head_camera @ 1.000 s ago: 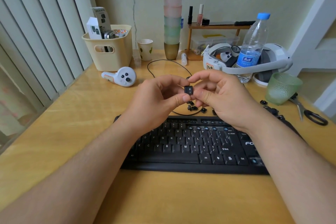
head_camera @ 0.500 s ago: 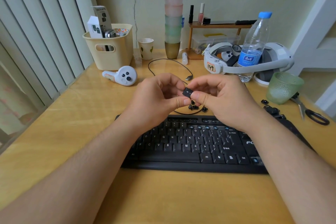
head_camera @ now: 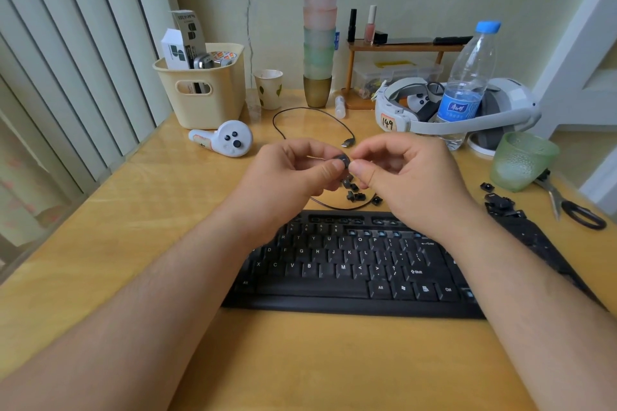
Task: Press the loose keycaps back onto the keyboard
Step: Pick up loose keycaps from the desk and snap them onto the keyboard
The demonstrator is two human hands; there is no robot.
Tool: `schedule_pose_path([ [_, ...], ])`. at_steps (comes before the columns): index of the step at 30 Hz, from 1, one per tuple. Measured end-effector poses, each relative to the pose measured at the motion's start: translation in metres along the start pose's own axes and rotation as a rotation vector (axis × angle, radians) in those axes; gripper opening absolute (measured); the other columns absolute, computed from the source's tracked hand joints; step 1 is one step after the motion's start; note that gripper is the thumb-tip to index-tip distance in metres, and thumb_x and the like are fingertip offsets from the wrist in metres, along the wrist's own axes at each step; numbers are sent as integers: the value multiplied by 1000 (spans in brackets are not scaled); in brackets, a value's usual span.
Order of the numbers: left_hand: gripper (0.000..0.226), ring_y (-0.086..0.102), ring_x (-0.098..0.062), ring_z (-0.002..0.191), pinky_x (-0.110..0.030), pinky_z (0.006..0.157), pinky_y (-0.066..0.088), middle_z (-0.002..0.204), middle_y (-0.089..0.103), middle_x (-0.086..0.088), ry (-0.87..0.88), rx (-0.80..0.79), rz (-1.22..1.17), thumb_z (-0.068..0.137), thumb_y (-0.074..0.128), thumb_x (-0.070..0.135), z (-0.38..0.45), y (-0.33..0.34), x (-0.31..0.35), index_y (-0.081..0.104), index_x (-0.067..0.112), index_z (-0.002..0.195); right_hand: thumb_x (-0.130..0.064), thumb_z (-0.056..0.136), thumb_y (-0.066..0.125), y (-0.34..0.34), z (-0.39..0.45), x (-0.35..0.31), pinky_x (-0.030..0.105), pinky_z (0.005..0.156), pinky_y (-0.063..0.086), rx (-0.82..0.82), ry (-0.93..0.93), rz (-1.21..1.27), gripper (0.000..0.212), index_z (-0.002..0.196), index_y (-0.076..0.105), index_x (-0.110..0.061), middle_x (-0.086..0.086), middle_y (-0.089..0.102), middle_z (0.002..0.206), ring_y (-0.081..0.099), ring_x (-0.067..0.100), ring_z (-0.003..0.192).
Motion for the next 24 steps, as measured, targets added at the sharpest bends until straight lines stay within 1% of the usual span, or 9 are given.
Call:
schedule_pose_path([
  [1,4,72,-16,79,-36,82,55,85,78,-7,-27,22,-57,95,73,10,1,1,0,72,13,96,-15,87,82,1,-1,-1,37,75,62,2,-19,-31,18,97,78,-29,-6,75,83,72,13,72],
  [3,8,74,-16,78,-35,82,55,83,78,-7,-73,47,-153,96,71,7,1,4,-1,65,11,93,-14,83,84,4,-3,-4,32,70,60,26,-99,-123,23,99,79,-29,-7,73,91,70,12,72],
  [6,9,74,-14,75,-32,83,54,85,75,-8,-121,24,-240,96,70,6,0,10,-1,62,11,92,-10,80,85,5,-1,-7,31,67,58,79,-226,-239,26,104,80,-21,-6,71,99,69,13,73],
  [9,6,72,-12,75,-31,84,53,86,71,-10,-163,9,-278,99,66,9,-1,13,0,65,10,93,-7,80,84,5,-1,-7,31,67,58,105,-277,-263,24,102,81,-17,-6,73,99,69,13,73],
  [11,12,70,-13,77,-30,81,52,85,70,-9,-177,11,-250,101,64,12,-1,12,0,66,13,89,-7,80,84,6,-1,-7,31,67,58,93,-292,-268,23,100,82,-17,-5,73,99,69,13,72],
  [15,22,64,-13,74,-28,77,48,72,64,-1,-209,39,-193,103,62,20,1,7,0,70,15,83,-8,82,84,5,-1,-5,32,67,57,71,-283,-236,22,101,81,-19,-7,74,100,68,14,72],
  [18,9,59,-12,71,-28,76,46,74,60,1,-201,20,-219,102,63,21,2,6,-1,68,15,97,-9,82,84,5,-2,-6,32,67,57,54,-271,-231,23,102,81,-20,-7,73,99,68,13,72],
  [20,8,59,-10,72,-28,78,47,77,63,1,-183,-6,-200,101,65,20,1,5,-1,70,14,104,-10,82,83,4,-2,-6,33,68,57,48,-258,-237,24,102,81,-23,-8,74,98,69,13,72],
  [24,8,60,-9,72,-28,78,48,72,68,5,-116,3,-47,98,70,18,1,5,-1,75,17,92,-18,82,80,2,-1,-9,34,69,58,-10,-240,-296,21,100,81,-29,-11,73,91,69,12,75],
])
Point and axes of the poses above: each hand's wrist, its own z-axis towards the middle knuckle, its own y-axis out of the palm, x = y × z, the point moved 2 cm from there along z, towards the middle knuckle
